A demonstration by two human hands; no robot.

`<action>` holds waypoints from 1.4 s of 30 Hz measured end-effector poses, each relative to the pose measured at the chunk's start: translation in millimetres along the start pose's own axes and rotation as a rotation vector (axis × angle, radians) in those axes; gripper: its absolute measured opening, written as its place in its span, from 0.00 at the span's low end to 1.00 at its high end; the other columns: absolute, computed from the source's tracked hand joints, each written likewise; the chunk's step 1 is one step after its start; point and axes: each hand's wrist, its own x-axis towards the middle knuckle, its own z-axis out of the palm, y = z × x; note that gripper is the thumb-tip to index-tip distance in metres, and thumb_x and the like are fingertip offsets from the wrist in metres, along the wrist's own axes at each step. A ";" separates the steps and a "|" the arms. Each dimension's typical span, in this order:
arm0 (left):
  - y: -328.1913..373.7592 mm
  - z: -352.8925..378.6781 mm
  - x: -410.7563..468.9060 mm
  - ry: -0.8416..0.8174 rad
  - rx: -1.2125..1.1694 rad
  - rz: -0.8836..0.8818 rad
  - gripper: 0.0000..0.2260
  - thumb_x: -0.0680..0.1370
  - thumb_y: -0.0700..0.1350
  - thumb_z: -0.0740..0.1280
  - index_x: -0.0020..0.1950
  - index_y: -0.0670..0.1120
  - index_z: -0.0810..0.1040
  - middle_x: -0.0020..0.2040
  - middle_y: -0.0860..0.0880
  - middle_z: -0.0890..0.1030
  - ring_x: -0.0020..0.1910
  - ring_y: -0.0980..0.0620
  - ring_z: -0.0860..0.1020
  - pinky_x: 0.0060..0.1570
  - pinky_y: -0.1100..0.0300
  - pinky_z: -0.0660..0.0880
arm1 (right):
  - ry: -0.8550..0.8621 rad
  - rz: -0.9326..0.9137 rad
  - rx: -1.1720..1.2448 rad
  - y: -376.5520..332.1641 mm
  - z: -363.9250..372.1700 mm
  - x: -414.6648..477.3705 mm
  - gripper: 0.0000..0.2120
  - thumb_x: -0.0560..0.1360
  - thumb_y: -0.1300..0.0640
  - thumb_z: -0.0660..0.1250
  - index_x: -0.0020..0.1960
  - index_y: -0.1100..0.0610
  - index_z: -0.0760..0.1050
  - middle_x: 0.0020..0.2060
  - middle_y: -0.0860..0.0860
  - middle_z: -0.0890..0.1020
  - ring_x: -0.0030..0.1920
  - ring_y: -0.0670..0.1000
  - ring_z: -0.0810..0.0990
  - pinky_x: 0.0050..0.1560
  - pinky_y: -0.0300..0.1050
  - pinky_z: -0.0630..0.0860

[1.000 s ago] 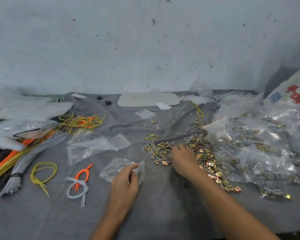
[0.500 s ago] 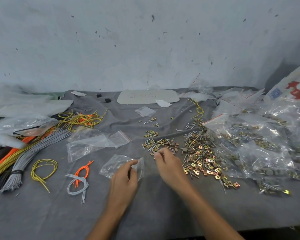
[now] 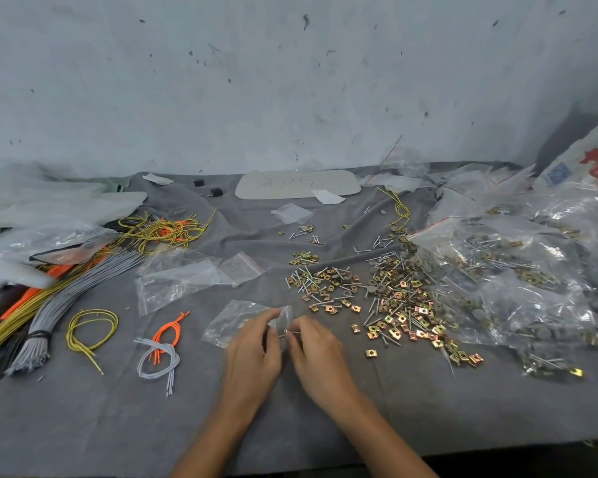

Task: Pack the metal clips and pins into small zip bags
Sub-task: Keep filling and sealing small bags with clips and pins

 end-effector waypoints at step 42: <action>8.8 -4.2 0.1 0.008 -0.038 -0.108 0.13 0.80 0.36 0.65 0.62 0.47 0.81 0.50 0.47 0.84 0.51 0.46 0.80 0.55 0.49 0.75 | 0.185 0.193 0.312 6.8 -6.0 3.5 0.12 0.79 0.60 0.64 0.52 0.45 0.81 0.50 0.41 0.78 0.51 0.37 0.77 0.50 0.29 0.71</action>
